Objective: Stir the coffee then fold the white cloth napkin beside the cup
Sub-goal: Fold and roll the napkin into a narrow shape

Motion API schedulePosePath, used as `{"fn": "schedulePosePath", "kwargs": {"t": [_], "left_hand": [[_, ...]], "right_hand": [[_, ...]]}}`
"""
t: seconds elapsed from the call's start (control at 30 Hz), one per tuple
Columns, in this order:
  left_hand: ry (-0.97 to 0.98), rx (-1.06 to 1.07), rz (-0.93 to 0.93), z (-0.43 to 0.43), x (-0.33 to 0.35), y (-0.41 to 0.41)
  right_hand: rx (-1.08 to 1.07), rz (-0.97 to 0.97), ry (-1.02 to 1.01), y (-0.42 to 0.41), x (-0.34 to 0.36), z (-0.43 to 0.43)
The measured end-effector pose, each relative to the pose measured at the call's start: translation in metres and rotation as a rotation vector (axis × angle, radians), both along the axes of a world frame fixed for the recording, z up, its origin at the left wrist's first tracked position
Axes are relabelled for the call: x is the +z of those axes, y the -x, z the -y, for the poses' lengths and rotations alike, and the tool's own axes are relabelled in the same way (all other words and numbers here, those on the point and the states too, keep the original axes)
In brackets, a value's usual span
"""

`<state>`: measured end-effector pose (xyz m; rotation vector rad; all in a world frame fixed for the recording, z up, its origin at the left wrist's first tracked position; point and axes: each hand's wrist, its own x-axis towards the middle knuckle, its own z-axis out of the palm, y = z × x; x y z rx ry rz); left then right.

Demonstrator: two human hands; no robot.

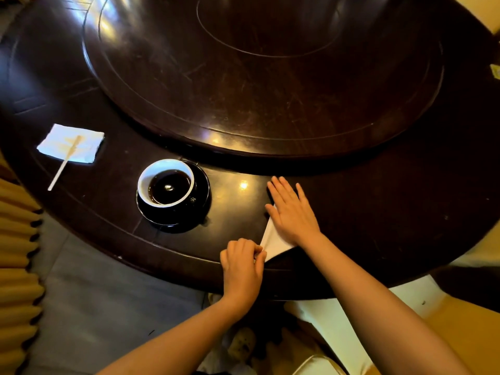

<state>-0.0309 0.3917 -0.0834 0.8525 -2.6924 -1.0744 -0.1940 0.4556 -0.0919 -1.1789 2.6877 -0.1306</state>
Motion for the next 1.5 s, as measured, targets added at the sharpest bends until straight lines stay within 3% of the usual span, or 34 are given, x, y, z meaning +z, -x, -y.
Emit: {"fn": "schedulePosePath", "kwargs": {"t": [0.2,0.37,0.43,0.5,0.57,0.67,0.77,0.87,1.0,1.13,1.5], "left_hand": [[0.006,-0.019,0.018,0.0,0.003,0.0],[0.064,-0.039,0.045,0.0,0.007,0.001],[0.093,-0.04,0.062,-0.001,0.009,0.002],[0.111,-0.037,0.073,-0.003,0.01,0.003],[0.137,-0.037,0.11,-0.003,0.013,0.004],[0.162,-0.039,0.094,0.001,0.013,0.003],[0.187,-0.142,-0.061,0.008,0.011,-0.003],[0.201,-0.223,-0.109,0.018,0.005,-0.014],[0.163,-0.111,-0.109,0.034,0.003,-0.023],[0.236,-0.085,-0.132,0.053,0.007,-0.033],[0.116,0.12,-0.101,0.073,0.004,-0.047]], "right_hand": [[-0.227,0.028,0.059,0.02,-0.002,-0.005],[-0.458,-0.129,0.101,0.019,0.015,-0.018],[-0.566,0.017,0.171,0.015,0.023,-0.026],[-0.669,0.306,0.22,0.014,0.031,-0.029],[-0.669,0.514,0.14,0.015,0.039,-0.028],[-0.652,0.655,0.112,0.019,0.052,-0.021],[-0.677,0.767,0.175,0.02,0.064,-0.01],[-0.621,0.793,0.202,0.015,0.078,0.012],[-0.572,0.74,0.237,0.008,0.086,0.05],[-0.456,0.656,0.149,0.0,0.09,0.083],[-0.519,0.615,0.216,-0.013,0.076,0.127]]}}
